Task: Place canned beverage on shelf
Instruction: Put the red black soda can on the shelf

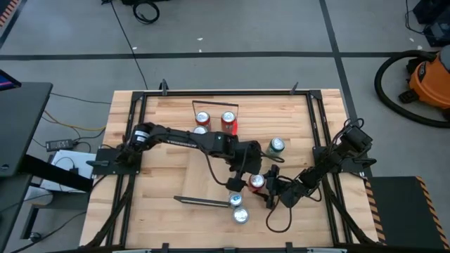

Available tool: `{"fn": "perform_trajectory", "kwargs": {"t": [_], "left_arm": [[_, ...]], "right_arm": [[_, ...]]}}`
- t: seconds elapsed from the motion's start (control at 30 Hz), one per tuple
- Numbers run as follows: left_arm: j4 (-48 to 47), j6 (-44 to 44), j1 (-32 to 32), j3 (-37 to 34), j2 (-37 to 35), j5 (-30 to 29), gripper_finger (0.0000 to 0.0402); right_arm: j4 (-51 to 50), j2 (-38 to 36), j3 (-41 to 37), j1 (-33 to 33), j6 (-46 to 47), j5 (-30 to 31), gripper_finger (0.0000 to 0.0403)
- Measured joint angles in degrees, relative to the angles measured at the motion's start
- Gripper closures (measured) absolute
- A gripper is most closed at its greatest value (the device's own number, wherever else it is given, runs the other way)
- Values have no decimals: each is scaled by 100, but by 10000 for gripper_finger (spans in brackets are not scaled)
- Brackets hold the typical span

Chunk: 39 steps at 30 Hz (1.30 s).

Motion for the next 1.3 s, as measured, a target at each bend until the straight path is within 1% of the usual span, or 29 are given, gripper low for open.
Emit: {"fn": "perform_trajectory", "kwargs": {"t": [0.03,0.13,0.3,0.5,0.7,0.83,1.07,1.23,1.3], "left_arm": [[159,-102,-2,6,22,-4,13],[193,-142,-31,-7,41,-37,13],[268,76,-28,2,39,-36,13],[270,468,-26,2,32,164,13],[311,469,-24,2,33,582,13],[441,463,-30,2,33,651,13],[885,510,-108,2,33,1012,13],[1079,584,-188,2,33,1032,13],[1166,584,-200,2,33,1029,13]], "right_arm": [[17,-3,0,-1,-35,-39,93],[80,-33,-2,-7,-229,-167,85],[84,-250,15,-12,-722,-500,84],[40,-680,13,-106,-1115,-887,84],[-73,-1169,14,-161,-1425,-991,84],[-64,-1484,11,-214,-1703,-1145,84],[-40,-1772,11,-336,-1927,-1956,84],[7,-1872,11,-425,-2116,-2326,84],[-37,-1896,11,-471,-2163,-2384,84]]}}
